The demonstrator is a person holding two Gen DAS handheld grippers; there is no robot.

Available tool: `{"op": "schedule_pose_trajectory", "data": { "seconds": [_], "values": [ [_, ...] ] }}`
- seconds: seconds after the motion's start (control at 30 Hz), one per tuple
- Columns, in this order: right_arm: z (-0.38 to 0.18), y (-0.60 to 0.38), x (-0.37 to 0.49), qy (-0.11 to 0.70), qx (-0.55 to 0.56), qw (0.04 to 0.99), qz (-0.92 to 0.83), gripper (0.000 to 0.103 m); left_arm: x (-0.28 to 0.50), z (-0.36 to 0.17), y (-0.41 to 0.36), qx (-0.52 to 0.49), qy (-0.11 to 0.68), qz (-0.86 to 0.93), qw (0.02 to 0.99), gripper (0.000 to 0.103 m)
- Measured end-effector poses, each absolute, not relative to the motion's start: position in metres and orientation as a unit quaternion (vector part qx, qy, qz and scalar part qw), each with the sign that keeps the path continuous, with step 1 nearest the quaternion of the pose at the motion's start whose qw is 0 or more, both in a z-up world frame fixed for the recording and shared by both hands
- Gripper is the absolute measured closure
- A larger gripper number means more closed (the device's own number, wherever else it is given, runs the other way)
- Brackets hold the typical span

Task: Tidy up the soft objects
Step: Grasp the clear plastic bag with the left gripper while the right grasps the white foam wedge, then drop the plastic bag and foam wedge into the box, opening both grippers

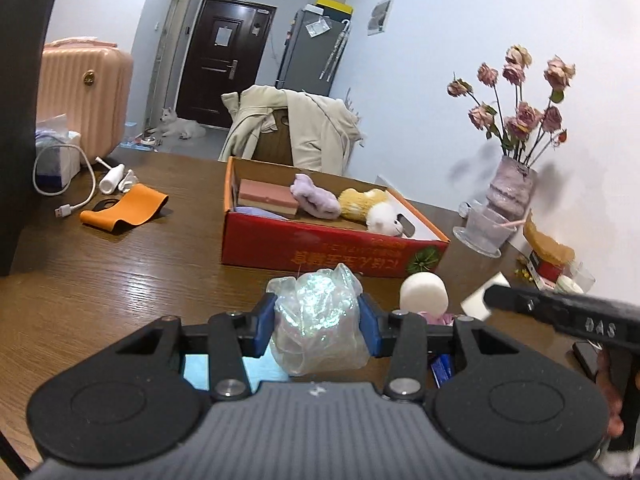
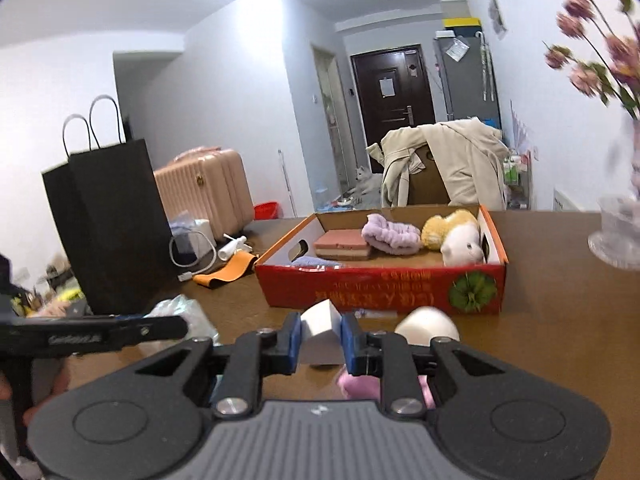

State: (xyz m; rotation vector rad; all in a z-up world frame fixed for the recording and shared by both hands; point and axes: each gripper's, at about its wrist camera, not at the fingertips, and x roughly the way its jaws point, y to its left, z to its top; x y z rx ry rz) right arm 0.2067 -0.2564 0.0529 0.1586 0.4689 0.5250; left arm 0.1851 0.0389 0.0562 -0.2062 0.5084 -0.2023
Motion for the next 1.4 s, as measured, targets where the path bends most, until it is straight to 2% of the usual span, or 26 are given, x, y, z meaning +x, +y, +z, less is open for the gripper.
{"op": "schedule_pose_trajectory", "data": {
  "seconds": [0.3, 0.5, 0.7, 0.87, 0.9, 1.0, 1.07, 1.1, 1.13, 1.17, 1.2, 1.4],
  "values": [
    [0.042, -0.280, 0.214, 0.236, 0.104, 0.934, 0.246, 0.082, 0.209, 0.055, 0.020, -0.079, 0.261, -0.115, 0.955, 0.058],
    [0.041, -0.278, 0.254, 0.245, 0.108, 0.932, 0.245, 0.082, 0.250, 0.062, 0.022, -0.053, 0.257, -0.119, 0.958, 0.058],
    [0.074, -0.247, 0.370, 0.275, 0.122, 0.911, 0.281, 0.082, 0.353, 0.090, 0.028, 0.004, 0.250, -0.116, 0.961, 0.058],
    [0.070, -0.190, 0.487, 0.346, 0.102, 0.892, 0.272, 0.082, 0.453, 0.071, 0.033, 0.028, 0.299, -0.084, 0.950, 0.057],
    [0.065, -0.180, 0.506, 0.361, 0.104, 0.887, 0.267, 0.082, 0.467, 0.065, 0.034, 0.035, 0.307, -0.079, 0.948, 0.056],
    [0.050, -0.155, 0.546, 0.389, 0.088, 0.882, 0.251, 0.081, 0.492, 0.048, 0.041, 0.043, 0.319, -0.066, 0.944, 0.044],
    [0.038, -0.144, 0.565, 0.406, 0.085, 0.876, 0.246, 0.078, 0.499, 0.040, 0.045, 0.045, 0.325, -0.062, 0.943, 0.042],
    [0.033, -0.140, 0.571, 0.419, 0.086, 0.869, 0.248, 0.077, 0.499, 0.038, 0.048, 0.043, 0.327, -0.068, 0.942, 0.036],
    [0.028, -0.136, 0.575, 0.429, 0.088, 0.863, 0.252, 0.069, 0.498, 0.038, 0.051, 0.036, 0.325, -0.071, 0.942, 0.028],
    [0.026, -0.135, 0.576, 0.432, 0.092, 0.861, 0.254, 0.057, 0.494, 0.039, 0.054, 0.032, 0.319, -0.078, 0.944, 0.027],
    [0.026, -0.134, 0.575, 0.428, 0.092, 0.861, 0.258, 0.053, 0.491, 0.040, 0.054, 0.034, 0.315, -0.082, 0.945, 0.026],
    [0.060, -0.154, 0.549, 0.389, 0.095, 0.878, 0.262, 0.053, 0.453, 0.074, 0.055, 0.043, 0.282, -0.084, 0.955, 0.026]
  ]
}}
